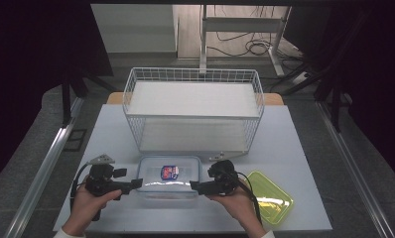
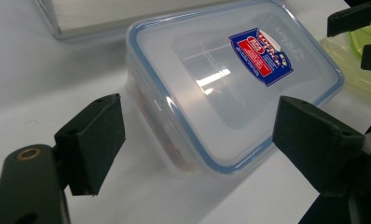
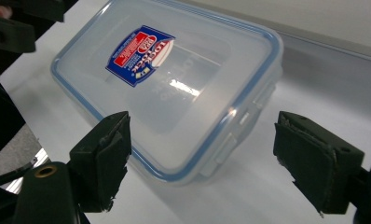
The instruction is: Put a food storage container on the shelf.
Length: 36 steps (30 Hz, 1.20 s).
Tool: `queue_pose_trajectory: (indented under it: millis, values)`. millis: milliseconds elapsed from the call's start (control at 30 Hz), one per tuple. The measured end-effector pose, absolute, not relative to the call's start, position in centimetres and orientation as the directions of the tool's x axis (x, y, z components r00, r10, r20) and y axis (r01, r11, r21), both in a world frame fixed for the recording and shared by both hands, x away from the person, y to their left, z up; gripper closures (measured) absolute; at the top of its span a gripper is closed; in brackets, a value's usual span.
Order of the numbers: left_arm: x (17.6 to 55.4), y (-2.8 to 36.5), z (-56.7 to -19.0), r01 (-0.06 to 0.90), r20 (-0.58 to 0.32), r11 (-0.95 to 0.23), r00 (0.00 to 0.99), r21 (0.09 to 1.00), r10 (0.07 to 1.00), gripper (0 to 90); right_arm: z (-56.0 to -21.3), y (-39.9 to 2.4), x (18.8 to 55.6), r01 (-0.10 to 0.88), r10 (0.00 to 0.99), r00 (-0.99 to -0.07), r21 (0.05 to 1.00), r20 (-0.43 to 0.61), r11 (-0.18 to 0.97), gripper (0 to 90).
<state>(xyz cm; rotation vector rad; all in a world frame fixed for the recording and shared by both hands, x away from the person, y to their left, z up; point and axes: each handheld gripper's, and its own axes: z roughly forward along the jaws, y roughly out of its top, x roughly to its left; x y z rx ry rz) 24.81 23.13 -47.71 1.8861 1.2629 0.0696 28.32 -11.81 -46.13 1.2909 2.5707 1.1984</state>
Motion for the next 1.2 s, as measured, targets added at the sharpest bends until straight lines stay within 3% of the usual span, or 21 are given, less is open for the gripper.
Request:
queue_pose_trajectory:
  millis: [800, 1200]
  values:
    - [28.2, 22.2, -51.0, 0.854, -0.585, -0.105, 0.433, 0.509, 0.686, 12.4, -46.6, -11.4, 28.9, 0.667, 0.706, -0.653, 0.65, 0.276, 0.363, 17.7]
    - [28.2, 22.0, -51.6, 0.868, -0.613, -0.116, 0.429, 0.482, 0.663, 12.0, -46.9, -11.6, 29.2, 0.676, 0.715, -0.642, 0.643, 0.276, 0.359, 17.7]
